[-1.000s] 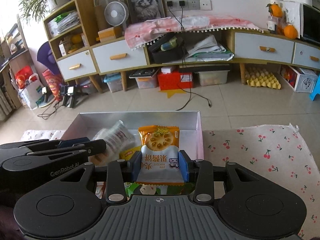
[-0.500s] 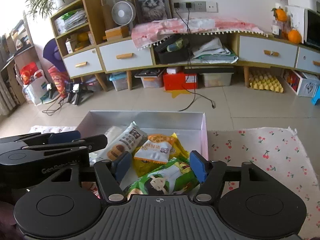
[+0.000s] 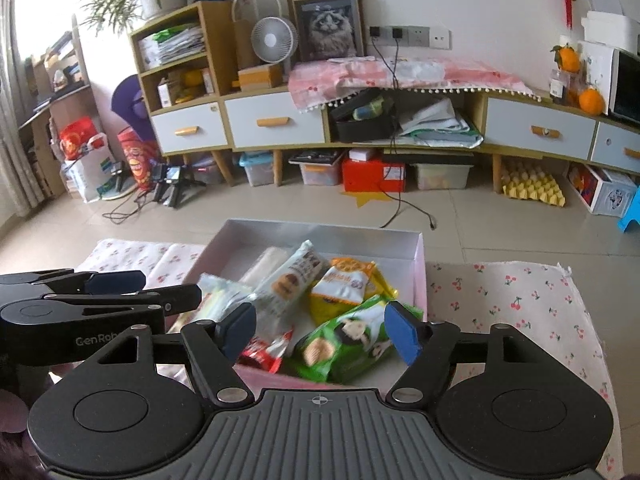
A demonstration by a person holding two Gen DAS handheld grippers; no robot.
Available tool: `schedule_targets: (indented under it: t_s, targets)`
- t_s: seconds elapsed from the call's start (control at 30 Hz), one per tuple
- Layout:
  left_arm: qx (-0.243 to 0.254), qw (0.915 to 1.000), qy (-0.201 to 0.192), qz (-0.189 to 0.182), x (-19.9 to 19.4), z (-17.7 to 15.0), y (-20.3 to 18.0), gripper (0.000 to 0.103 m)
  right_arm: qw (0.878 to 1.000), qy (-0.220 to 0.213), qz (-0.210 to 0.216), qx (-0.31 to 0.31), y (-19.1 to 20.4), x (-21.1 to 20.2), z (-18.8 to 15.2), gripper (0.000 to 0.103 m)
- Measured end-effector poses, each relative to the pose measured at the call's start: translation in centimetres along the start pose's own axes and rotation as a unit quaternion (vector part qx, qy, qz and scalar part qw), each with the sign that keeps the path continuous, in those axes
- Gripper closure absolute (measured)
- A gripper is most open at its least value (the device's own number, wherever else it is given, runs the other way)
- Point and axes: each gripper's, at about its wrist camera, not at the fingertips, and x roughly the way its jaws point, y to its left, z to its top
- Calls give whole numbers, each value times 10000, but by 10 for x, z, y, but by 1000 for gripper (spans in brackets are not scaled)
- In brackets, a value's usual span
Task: Organize snacks
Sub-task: 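Carry both held snacks into the pink box and open both tools, then move both tools back toward the remaining snack pile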
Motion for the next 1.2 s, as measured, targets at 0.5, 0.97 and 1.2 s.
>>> schedule_targets:
  t_s: [0.5,0.97,1.2]
  targets:
    - [-171,9993,291,170,-48,-32,13,11,9997,22,150,-186,37,-50,-32,15]
    - [-118,9986,266,449,-74,-68,30,1,9995,13,186,-269,60,-59,-76,7]
    - [-138,9980,254,562,-82,-83,51,1,9980,189,123,-593,65,-56,-94,7]
